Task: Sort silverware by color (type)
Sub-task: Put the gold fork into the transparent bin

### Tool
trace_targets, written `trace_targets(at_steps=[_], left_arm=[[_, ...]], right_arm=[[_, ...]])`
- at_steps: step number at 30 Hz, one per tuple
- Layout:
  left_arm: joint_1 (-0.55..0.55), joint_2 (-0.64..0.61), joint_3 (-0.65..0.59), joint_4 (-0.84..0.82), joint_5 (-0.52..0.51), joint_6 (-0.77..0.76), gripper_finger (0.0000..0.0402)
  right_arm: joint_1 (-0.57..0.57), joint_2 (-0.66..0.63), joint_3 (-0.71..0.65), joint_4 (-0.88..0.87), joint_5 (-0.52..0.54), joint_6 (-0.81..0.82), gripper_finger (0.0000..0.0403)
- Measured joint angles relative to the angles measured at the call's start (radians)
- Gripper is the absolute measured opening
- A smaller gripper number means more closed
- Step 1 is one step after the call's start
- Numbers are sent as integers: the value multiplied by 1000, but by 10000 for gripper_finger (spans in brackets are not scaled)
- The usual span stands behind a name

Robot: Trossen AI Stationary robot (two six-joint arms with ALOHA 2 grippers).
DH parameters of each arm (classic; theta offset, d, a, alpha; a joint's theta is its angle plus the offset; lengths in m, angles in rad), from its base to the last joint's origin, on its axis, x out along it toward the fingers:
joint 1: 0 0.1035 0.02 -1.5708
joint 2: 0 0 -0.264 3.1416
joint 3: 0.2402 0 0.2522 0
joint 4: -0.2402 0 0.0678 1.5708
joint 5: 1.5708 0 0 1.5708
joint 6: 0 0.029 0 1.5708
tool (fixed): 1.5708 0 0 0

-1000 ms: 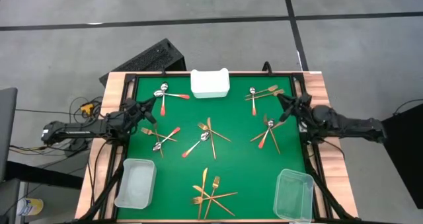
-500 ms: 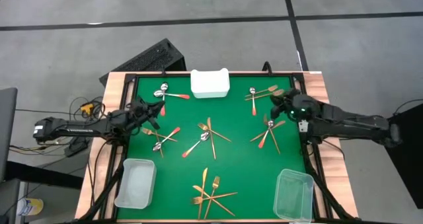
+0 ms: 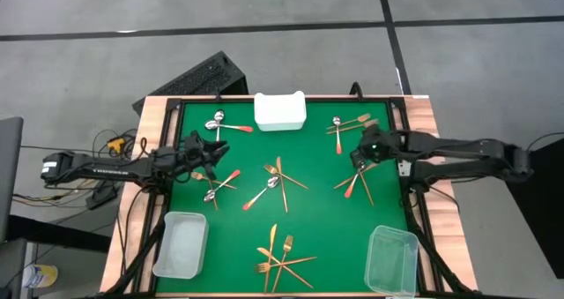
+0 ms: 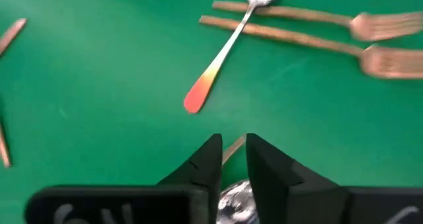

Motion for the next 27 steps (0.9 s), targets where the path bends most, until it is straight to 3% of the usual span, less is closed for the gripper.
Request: trace_targets(at_steps=[9, 15, 21, 27], left_arm=[[0, 55, 0, -1, -66, -3, 106], [0, 53, 0, -1, -73, -4, 106], [0, 54, 0, -1, -88, -4, 106], [1, 54, 0, -2, -90, -4, 106]], right_arm=[[37, 198, 0, 26, -16, 55, 195], [36, 289, 0, 43, -40, 59, 213], [28, 366, 0, 67, -42, 46, 176], [16, 397, 0, 168, -50, -18, 73]])
